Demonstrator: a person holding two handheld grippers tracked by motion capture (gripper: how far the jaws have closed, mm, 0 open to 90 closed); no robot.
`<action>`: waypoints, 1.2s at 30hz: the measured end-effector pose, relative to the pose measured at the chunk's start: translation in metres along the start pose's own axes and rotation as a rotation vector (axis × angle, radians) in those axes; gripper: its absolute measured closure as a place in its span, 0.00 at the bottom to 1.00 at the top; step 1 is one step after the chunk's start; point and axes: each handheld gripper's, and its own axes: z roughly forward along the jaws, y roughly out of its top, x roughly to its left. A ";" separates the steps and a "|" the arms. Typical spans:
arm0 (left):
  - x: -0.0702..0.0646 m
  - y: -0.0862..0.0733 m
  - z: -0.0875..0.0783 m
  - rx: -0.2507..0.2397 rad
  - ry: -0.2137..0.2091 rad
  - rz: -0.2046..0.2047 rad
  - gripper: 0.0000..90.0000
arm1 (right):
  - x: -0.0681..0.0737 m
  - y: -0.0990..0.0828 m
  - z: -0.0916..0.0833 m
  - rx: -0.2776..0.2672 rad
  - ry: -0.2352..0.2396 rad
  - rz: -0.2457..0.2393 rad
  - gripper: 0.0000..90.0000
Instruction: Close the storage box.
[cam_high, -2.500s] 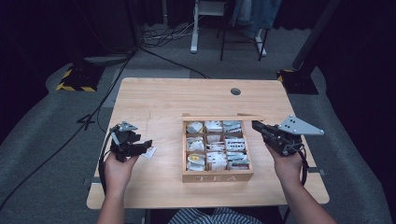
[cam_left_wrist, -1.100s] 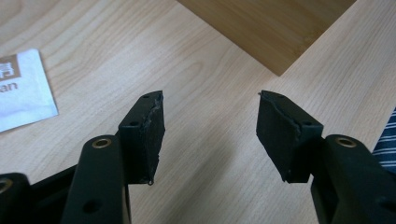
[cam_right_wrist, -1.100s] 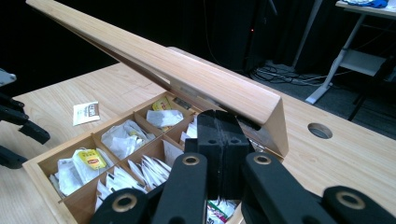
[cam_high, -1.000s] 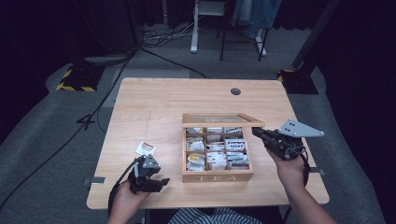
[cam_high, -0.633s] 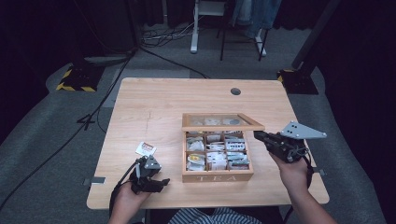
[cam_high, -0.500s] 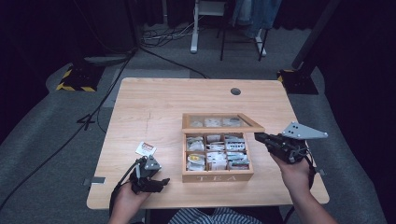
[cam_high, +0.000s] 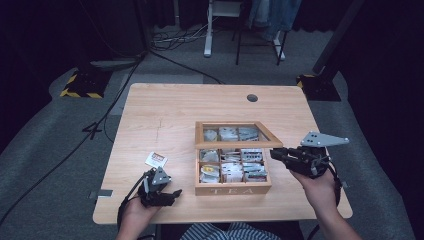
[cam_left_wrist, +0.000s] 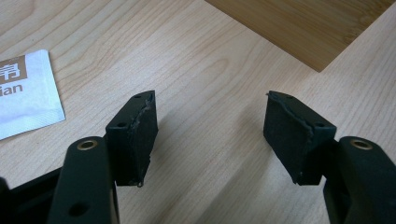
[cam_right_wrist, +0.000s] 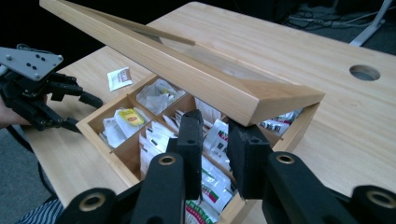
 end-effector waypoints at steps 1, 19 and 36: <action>0.000 0.000 0.000 0.000 0.000 -0.001 0.40 | 0.000 0.000 0.000 0.007 0.003 0.006 0.81; 0.002 0.003 0.003 -0.003 0.003 -0.002 0.39 | -0.004 -0.004 -0.002 0.133 0.012 0.038 0.77; 0.002 0.003 0.003 -0.005 0.003 -0.001 0.39 | -0.001 -0.005 0.005 0.284 0.009 -0.004 0.70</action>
